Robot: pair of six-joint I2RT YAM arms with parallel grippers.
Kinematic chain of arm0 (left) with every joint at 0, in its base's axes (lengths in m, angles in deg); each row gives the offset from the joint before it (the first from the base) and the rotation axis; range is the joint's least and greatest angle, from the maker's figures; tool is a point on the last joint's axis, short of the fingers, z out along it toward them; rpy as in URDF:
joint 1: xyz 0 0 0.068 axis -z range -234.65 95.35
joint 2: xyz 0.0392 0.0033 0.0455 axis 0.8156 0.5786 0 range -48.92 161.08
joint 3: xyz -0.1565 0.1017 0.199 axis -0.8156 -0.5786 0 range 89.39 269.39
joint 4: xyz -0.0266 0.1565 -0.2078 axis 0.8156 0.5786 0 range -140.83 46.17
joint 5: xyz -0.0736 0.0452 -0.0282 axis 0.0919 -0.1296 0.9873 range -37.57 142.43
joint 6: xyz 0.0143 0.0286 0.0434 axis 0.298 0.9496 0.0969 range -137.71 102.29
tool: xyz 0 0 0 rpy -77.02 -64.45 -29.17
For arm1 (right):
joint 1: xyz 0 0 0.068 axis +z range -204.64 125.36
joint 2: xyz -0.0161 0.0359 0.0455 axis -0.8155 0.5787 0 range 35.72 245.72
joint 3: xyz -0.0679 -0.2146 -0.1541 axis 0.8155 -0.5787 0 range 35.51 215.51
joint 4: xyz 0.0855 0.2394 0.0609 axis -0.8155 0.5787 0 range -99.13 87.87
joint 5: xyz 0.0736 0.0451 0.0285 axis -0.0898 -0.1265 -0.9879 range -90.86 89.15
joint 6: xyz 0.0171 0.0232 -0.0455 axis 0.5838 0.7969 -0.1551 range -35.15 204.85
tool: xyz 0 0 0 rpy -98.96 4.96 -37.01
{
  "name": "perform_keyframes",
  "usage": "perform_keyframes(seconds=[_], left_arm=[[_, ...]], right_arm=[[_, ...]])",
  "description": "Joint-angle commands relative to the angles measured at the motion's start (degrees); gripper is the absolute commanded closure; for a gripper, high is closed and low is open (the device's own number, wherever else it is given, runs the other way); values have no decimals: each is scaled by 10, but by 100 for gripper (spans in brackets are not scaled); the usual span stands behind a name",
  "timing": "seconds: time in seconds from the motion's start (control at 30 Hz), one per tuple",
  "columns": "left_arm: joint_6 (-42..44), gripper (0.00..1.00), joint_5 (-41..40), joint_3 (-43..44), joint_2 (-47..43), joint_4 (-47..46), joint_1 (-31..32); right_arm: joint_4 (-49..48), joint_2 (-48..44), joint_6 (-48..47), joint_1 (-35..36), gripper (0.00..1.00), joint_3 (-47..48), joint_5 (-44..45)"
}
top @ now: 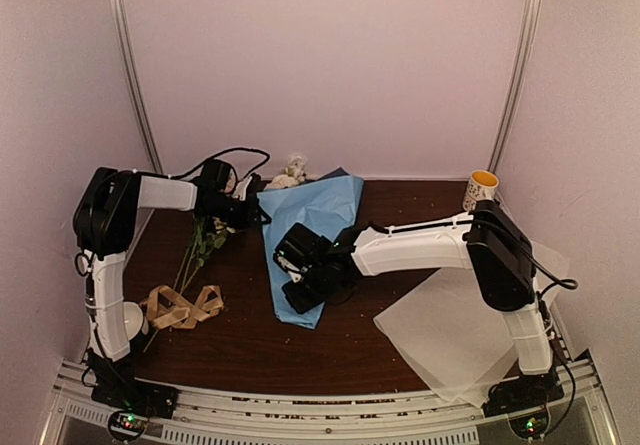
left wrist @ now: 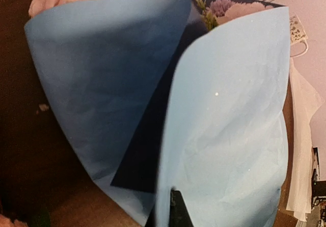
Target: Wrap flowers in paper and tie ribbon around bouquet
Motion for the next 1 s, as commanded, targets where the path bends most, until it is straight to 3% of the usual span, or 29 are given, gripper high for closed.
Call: perform_keyframes(seconds=[0.0, 0.27, 0.67, 0.83, 0.97], left_arm=[[25, 100, -18, 58, 44, 16, -4], [23, 100, -17, 63, 68, 18, -4], [24, 100, -27, 92, 82, 42, -5], [23, 60, -51, 79, 39, 63, -4], [-16, 47, -95, -17, -42, 29, -4]], right_arm=[[5, -45, -33, 3, 86, -17, -9], [-5, -49, -58, 6, 85, 1, -25], [1, 63, -6, 20, 85, 76, -55], [4, 83, 23, 22, 86, 72, -61], [-10, 79, 39, 21, 87, 55, -69]])
